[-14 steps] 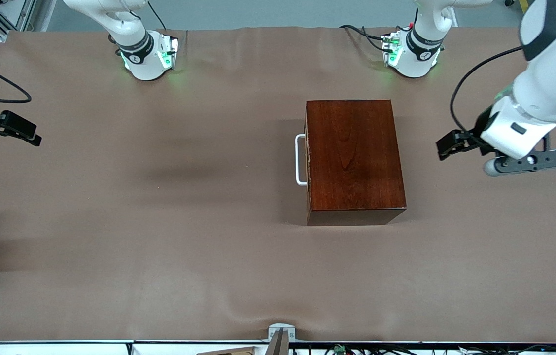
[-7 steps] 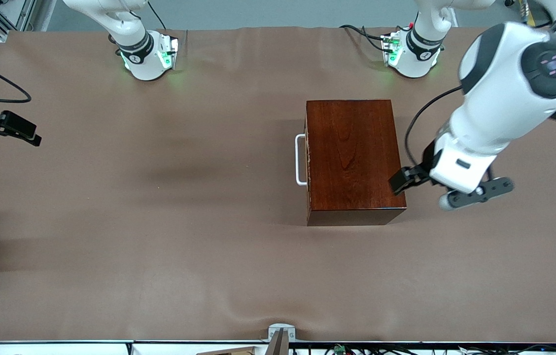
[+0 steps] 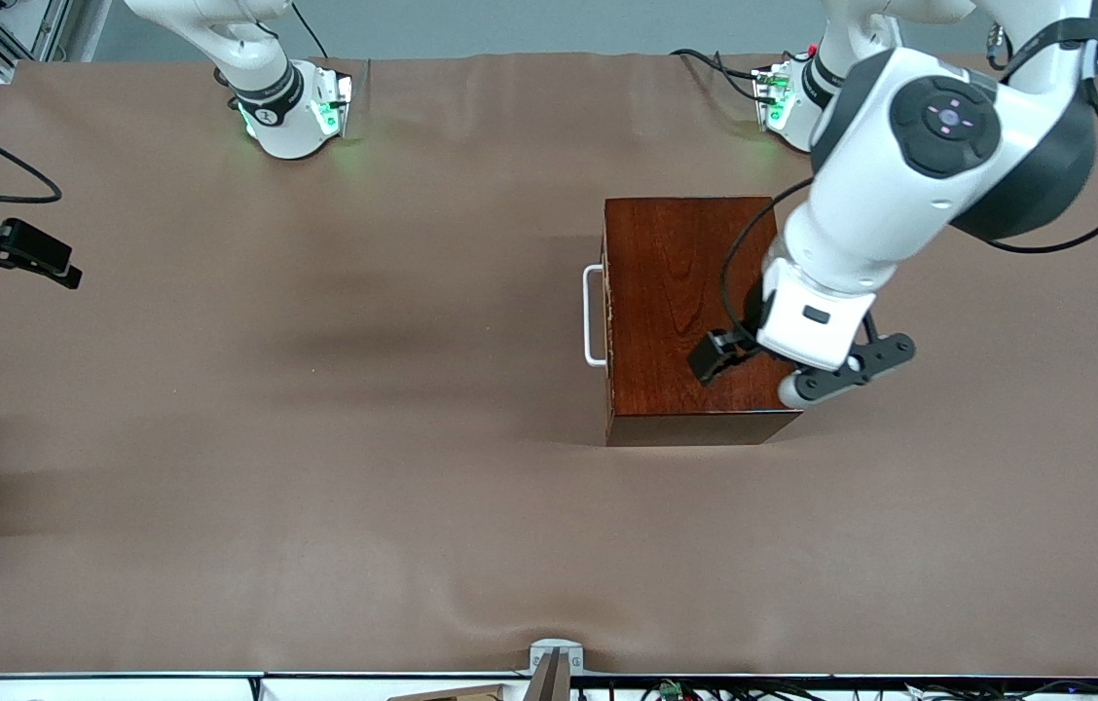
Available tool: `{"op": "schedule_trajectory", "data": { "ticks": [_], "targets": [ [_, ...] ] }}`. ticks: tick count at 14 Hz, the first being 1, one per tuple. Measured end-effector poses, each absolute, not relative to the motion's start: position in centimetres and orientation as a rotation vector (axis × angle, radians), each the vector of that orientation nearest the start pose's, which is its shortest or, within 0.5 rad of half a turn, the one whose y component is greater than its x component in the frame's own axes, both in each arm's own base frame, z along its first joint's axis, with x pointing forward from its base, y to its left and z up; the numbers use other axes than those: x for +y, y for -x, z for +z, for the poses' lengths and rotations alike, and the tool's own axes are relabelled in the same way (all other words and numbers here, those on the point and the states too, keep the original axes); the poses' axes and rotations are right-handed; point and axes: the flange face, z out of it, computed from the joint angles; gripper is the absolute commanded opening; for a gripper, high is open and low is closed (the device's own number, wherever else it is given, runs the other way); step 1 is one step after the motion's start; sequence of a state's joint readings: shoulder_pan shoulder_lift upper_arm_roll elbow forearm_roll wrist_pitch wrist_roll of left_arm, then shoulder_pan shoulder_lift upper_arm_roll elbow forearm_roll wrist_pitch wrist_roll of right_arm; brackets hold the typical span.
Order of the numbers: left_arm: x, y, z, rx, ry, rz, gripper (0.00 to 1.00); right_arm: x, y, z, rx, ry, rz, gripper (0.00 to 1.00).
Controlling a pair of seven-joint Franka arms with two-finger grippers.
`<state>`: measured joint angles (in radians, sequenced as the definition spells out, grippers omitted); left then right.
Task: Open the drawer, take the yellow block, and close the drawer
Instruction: 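Move the left gripper over the wooden box toward the white handle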
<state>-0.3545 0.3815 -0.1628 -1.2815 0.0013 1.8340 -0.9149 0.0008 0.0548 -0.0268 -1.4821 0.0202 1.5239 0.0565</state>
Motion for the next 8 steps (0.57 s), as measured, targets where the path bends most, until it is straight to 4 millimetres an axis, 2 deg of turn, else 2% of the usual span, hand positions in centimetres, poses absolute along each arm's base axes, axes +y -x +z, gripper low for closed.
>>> {"op": "schedule_trajectory", "data": {
  "ticks": [8],
  "targets": [
    [-38.6, -57.0, 55.6, -0.892, 3.187, -0.126, 1.0, -1.2, -56.7, 63.1, 0.127, 3.12, 0.021, 1.0]
  ]
}}
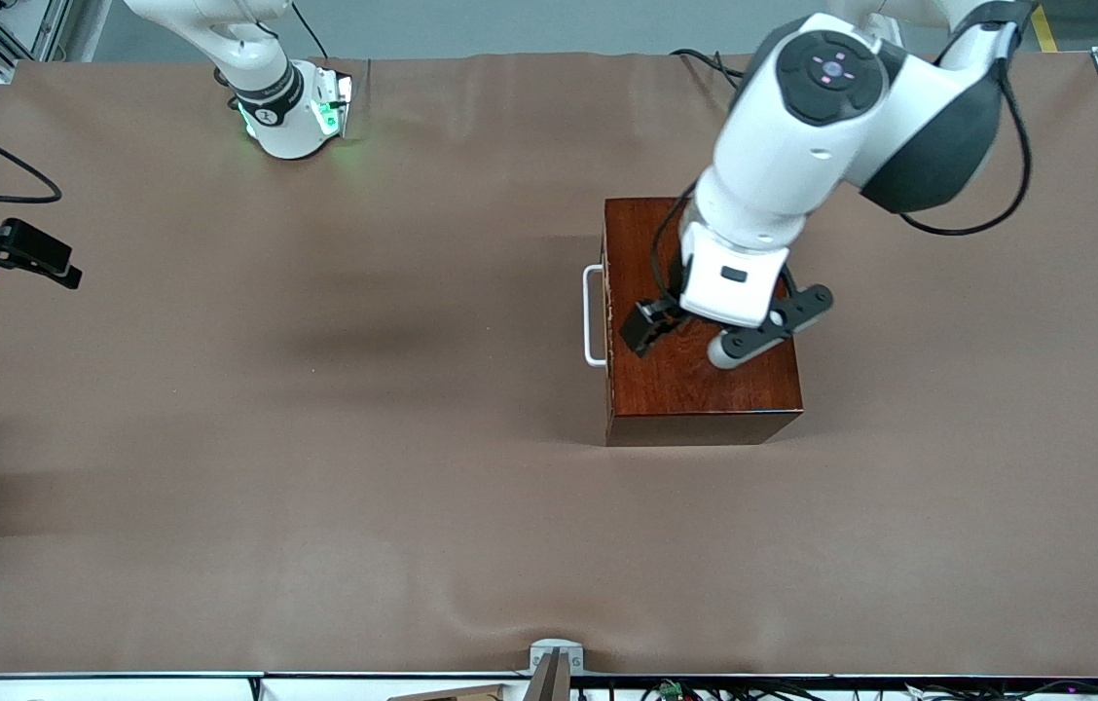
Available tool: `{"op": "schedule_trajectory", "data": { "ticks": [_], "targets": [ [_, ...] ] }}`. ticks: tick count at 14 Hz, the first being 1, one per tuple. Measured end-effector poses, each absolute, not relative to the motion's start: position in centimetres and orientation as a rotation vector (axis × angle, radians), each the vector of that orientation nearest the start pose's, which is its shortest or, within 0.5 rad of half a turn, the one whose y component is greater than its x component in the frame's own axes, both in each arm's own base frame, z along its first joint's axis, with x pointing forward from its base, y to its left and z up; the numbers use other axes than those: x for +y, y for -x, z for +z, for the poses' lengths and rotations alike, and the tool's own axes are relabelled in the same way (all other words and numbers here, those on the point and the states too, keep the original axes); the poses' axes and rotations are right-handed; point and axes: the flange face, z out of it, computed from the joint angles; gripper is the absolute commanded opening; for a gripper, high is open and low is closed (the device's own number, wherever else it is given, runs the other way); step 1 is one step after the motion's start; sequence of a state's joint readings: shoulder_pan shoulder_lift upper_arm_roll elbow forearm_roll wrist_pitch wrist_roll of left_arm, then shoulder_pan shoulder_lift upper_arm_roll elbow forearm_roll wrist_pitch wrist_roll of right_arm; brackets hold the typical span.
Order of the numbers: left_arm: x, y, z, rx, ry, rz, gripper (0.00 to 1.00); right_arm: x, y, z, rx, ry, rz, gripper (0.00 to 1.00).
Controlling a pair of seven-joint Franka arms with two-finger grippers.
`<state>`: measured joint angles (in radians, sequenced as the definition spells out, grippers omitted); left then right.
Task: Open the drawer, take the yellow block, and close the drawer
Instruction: 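Move the left gripper over the wooden box toward the white handle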
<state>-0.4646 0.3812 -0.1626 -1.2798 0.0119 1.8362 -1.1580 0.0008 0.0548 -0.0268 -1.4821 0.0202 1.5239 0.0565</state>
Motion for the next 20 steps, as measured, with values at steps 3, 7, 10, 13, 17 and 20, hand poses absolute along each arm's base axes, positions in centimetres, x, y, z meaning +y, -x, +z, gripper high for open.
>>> {"op": "schedule_trajectory", "data": {
  "ticks": [3, 7, 10, 13, 17, 20],
  "targets": [
    [-39.0, -56.7, 55.9, -1.01, 3.154, -0.125, 1.0, -1.2, -56.7, 63.1, 0.127, 3.12, 0.021, 1.0],
    [-41.1, -55.2, 55.8, -1.242, 3.074, -0.106, 1.0, -1.2, -56.7, 63.1, 0.128, 3.12, 0.021, 1.0],
    [-42.8, -54.0, 55.7, -1.301, 3.059, -0.099, 1.0, -1.3, -56.7, 63.1, 0.131, 3.12, 0.021, 1.0],
    [-43.5, -53.7, 55.5, -1.293, 3.068, -0.1, 1.0, -1.3, -56.7, 63.1, 0.131, 3.12, 0.02, 1.0],
    [-44.7, -53.0, 53.7, -1.224, 3.058, -0.124, 1.0, -1.4, -56.7, 63.1, 0.132, 3.12, 0.02, 1.0],
    [-46.4, -51.5, 49.7, -1.129, 3.018, -0.102, 1.0, -1.4, -56.7, 63.1, 0.132, 3.12, 0.02, 1.0]
  ]
}}
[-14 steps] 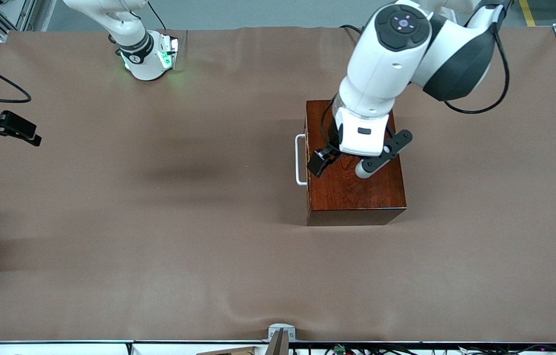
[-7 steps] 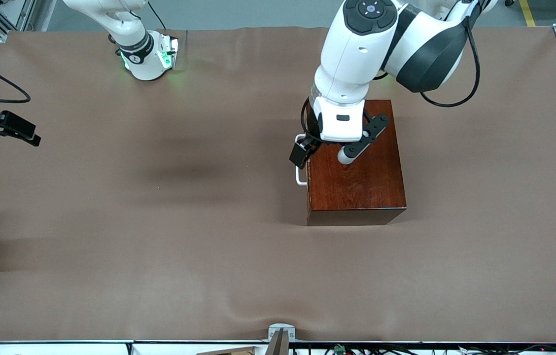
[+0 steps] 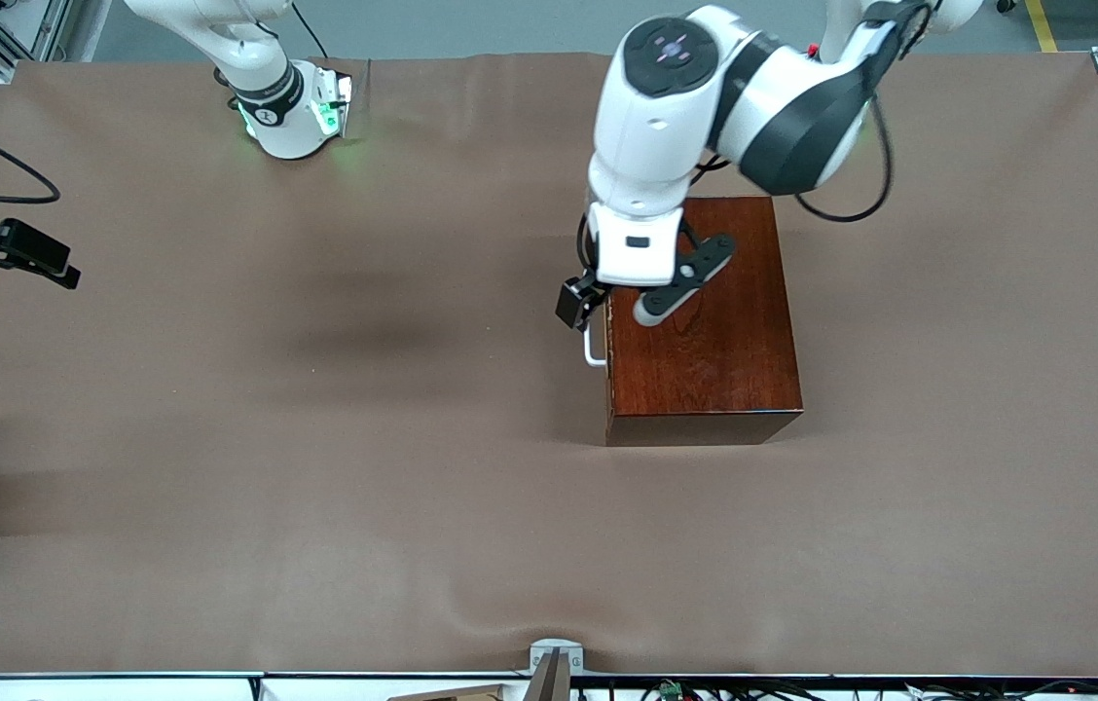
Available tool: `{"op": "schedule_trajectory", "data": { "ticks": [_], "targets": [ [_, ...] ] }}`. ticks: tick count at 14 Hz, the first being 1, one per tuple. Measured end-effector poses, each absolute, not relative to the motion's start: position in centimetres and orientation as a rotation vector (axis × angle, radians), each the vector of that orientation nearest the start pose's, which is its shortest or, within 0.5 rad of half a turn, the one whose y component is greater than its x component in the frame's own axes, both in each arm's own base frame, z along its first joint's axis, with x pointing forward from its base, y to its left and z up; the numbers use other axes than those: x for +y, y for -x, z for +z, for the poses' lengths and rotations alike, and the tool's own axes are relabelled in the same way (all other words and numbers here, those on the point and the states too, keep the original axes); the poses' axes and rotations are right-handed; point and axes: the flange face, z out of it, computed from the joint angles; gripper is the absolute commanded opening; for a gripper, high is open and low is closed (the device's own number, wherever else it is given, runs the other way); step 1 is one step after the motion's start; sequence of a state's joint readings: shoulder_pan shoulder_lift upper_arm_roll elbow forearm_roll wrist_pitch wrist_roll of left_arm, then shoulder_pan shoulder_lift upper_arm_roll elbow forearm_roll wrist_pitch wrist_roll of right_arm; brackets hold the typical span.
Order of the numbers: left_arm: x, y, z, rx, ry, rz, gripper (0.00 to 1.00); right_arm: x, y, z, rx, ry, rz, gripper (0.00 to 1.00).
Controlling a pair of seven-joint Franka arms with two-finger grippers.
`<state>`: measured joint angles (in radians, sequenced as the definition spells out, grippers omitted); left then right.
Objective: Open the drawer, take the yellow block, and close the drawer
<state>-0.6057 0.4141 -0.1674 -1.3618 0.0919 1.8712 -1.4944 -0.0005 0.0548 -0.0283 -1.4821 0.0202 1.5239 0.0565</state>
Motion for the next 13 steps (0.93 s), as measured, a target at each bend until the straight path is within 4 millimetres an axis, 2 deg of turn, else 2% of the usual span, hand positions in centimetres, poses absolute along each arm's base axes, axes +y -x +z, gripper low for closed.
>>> {"op": "schedule_trajectory", "data": {
  "ticks": [3, 9, 13],
  "targets": [
    [-48.1, -50.8, 46.1, -1.054, 3.005, -0.077, 1.0, -1.4, -56.7, 63.1, 0.132, 3.12, 0.02, 1.0],
    [-48.6, -50.3, 42.2, -0.843, 2.995, -0.086, 1.0, -1.4, -56.7, 63.1, 0.132, 3.12, 0.021, 1.0],
    [-50.7, -49.1, 38.3, -0.725, 2.969, -0.146, 1.0, -1.4, -56.7, 63.1, 0.132, 3.12, 0.021, 1.0]
  ]
}}
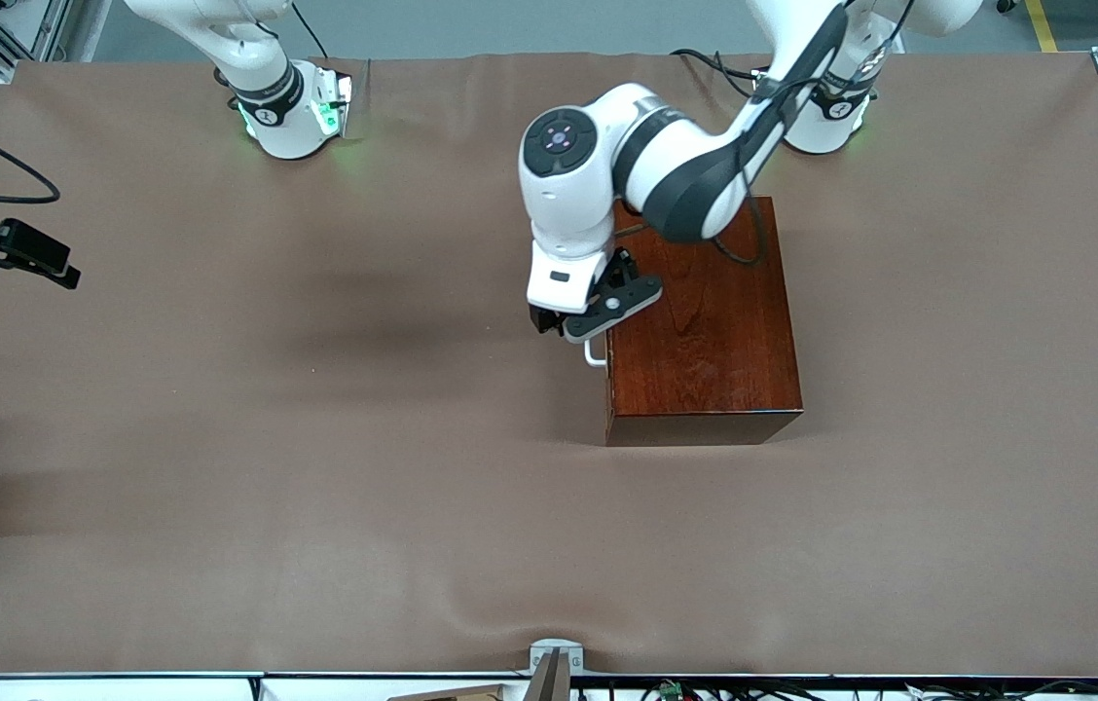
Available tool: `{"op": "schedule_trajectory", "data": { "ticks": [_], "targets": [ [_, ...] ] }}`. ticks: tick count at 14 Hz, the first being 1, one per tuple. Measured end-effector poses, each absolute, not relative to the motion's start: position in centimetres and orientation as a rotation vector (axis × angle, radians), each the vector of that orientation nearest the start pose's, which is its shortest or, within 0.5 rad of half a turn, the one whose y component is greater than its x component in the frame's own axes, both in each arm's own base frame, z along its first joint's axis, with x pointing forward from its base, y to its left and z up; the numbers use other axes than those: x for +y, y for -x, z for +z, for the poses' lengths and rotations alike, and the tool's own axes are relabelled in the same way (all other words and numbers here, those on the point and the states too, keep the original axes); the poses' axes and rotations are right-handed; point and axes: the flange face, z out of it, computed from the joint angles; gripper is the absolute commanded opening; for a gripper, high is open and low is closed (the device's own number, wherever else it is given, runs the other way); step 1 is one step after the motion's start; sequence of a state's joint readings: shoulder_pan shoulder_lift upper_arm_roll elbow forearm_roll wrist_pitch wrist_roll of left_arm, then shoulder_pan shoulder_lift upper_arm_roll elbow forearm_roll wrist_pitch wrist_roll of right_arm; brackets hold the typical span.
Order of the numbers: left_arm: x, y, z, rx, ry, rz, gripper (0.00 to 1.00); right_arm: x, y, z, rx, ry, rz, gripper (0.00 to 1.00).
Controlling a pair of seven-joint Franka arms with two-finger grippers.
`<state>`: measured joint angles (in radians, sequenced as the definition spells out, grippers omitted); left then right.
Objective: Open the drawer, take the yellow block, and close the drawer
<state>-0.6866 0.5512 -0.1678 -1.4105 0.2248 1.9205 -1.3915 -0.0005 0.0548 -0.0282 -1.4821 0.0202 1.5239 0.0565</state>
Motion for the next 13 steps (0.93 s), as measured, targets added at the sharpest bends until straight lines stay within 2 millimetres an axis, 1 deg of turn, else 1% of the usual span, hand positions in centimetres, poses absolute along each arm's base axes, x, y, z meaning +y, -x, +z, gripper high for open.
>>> {"op": "schedule_trajectory", "data": {
  "ticks": [2, 3, 5, 7, 10, 13],
  "targets": [
    [-52.0, -49.0, 36.5, -0.697, 2.983, -0.16, 1.0, -1.4, -56.7, 63.1, 0.132, 3.12, 0.021, 1.0],
    [-52.6, -48.9, 36.1, -0.686, 2.992, -0.167, 1.0, -1.4, -56.7, 63.1, 0.132, 3.12, 0.02, 1.0],
    [-53.8, -48.5, 35.7, -0.649, 2.999, -0.192, 1.0, -1.4, -56.7, 63.1, 0.132, 3.12, 0.021, 1.0],
    [-54.4, -47.9, 35.5, -0.567, 3.004, -0.211, 1.0, -1.4, -56.7, 63.1, 0.132, 3.12, 0.02, 1.0],
    [-54.3, -47.9, 35.1, -0.393, 3.011, -0.195, 1.0, -1.4, -56.7, 63.1, 0.132, 3.12, 0.021, 1.0],
    [-53.9, -47.6, 34.1, -0.245, 2.98, -0.14, 1.0, -1.4, -56.7, 63.1, 0.132, 3.12, 0.021, 1.0]
  ]
}}
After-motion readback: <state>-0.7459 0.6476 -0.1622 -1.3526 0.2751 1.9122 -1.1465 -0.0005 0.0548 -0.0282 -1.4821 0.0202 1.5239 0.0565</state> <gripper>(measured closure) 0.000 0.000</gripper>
